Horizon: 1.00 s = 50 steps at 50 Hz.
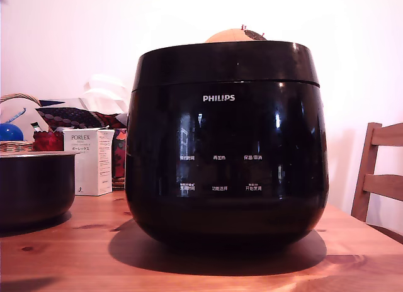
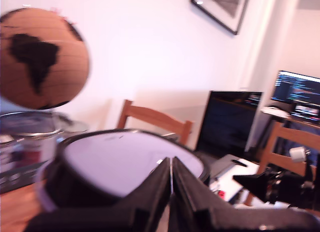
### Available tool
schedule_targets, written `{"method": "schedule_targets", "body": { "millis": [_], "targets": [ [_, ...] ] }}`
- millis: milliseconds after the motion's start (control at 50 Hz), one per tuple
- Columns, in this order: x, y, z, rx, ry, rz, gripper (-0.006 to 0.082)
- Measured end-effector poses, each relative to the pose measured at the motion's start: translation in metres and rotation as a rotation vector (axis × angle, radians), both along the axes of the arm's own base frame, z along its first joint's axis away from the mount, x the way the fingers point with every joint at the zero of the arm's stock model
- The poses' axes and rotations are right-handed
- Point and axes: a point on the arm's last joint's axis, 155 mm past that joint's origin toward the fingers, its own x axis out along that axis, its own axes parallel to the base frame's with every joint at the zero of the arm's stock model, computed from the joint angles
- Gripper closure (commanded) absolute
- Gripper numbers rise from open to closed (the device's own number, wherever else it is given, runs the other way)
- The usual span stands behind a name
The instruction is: Open the rice cooker by pressing the large metal button on the top of its lid with medium force
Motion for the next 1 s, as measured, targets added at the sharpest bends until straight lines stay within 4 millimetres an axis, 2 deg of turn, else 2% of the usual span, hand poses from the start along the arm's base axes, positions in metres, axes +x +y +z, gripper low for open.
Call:
{"method": "schedule_targets", "body": {
  "millis": [80,320,520,800,940,1000],
  "targets": [
    [0.004,-0.014,-0.005,0.033,-0.027,-0.006,0.0789],
    [0.012,-0.057,0.010,0.100,-0.131,-0.041,0.0789],
    [0.023,-0.086,-0.004,0.156,-0.105,-0.056,0.0789],
    [0.059,-0.099,-0.031,0.296,-0.037,0.025,0.0789],
    [0.067,-0.100,-0.045,0.387,-0.006,0.040,0.0789],
    [0.068,-0.100,-0.045,0.402,-0.014,0.045,0.0789]
  ]
}}
